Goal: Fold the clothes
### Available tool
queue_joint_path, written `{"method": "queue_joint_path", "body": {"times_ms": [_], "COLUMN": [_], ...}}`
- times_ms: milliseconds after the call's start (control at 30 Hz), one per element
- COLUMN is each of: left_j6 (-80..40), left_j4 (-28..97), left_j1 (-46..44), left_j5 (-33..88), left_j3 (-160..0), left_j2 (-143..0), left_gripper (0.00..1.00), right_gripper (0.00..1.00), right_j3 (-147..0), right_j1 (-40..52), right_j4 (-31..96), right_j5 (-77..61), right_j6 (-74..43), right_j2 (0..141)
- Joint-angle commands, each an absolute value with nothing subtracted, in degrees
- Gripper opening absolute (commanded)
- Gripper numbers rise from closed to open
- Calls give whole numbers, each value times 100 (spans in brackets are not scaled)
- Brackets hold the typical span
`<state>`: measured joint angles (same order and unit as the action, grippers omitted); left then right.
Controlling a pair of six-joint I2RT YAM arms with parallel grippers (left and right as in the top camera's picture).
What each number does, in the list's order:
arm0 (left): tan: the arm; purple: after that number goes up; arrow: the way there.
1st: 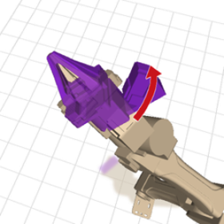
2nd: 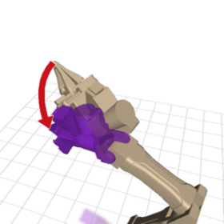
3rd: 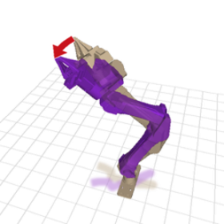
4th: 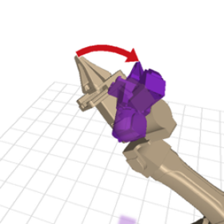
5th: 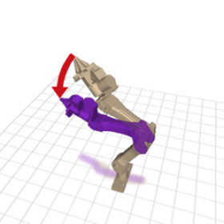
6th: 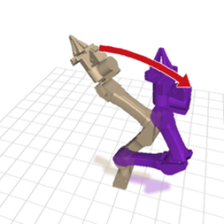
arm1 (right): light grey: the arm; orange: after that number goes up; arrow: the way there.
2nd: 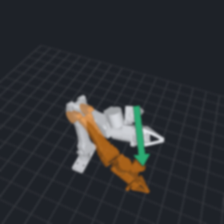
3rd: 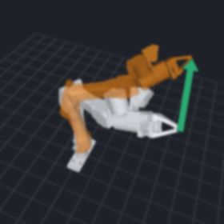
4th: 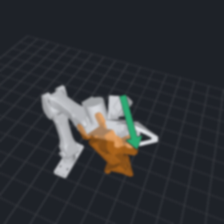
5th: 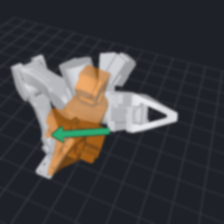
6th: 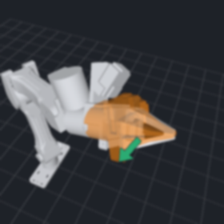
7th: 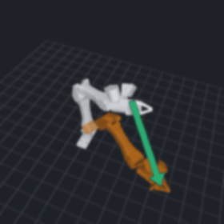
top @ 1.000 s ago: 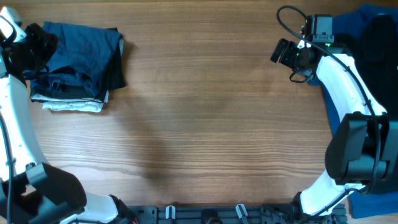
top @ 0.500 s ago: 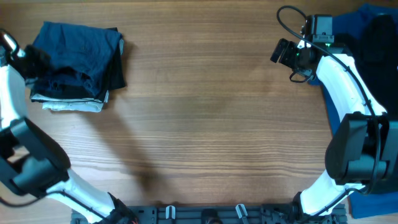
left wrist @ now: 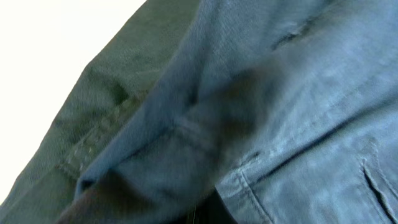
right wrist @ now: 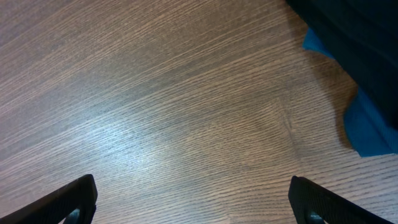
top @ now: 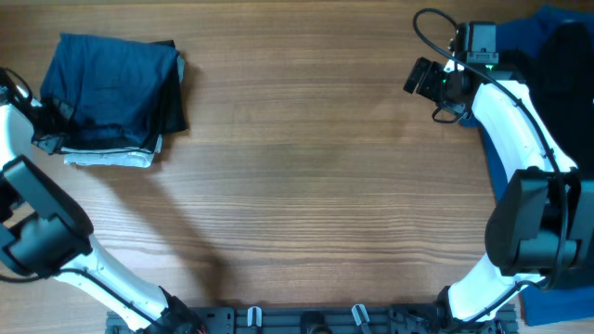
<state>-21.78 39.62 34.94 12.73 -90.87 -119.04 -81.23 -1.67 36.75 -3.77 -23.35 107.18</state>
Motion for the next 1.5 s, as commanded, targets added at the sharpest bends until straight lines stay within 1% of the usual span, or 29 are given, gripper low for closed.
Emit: {"method": "queue_joint_path", "body": {"times_ms": [0,100,233,333,433,767,867,967,1033,1100,1167,1267,1333,1467], "left_j6": [-2224,-2342,-2274,-2167,-1634,-1177,-934,-939,-937,-934,-934,-939,-980,-1614], "left_j4": [4101,4366,4486,4517,4414,4475,4228,3463,3245,3238,3236,3114,2989,2703], "left_j1": [3529,3459,3238,3061,2840,2397,2394,2401,2399,2401,2403,2449,2539,2871], "left_j5": [1750,2034,2189,2349,3087,3170,3168,3511,3623,3632,3892,4794,5186,5201], "left_j3": [-9028,-9028,-9019,-8943,-8820,-8420,-7944,-7338,-7164,-7155,-7164,-7271,-7459,-7915], "left_j2": [-10814,-10149,-10014,-10154,-10394,-11389,-11577,-11629,-11629,-11627,-11577,-11288,-11013,-10558], "left_gripper": [4,4,4,4,4,4,4,4,4,4,4,4,4,4], "right_gripper": [100,99,100,100,99,100,100,99,99,100,99,100,99,100], "right_j3": [-8119,-8121,-8121,-8119,-8119,-8119,-8119,-8121,-8121,-8121,-8121,-8121,-8121,-8121], "right_j1": [-148,-148,-148,-148,-148,-148,-148,-148,-148,-148,-148,-148,-148,-148], "right_j4": [3664,3664,3664,3664,3664,3664,3664,3664,3664,3664,3664,3664,3664,3664], "right_j5": [-274,-274,-274,-274,-274,-276,-276,-274,-274,-274,-274,-274,-274,-274], "right_j6": [-2403,-2403,-2403,-2403,-2401,-2403,-2403,-2403,-2403,-2405,-2403,-2401,-2401,-2401], "right_j2": [10739,10739,10739,10739,10739,10739,10739,10739,10739,10739,10739,10739,10739,10739]}}
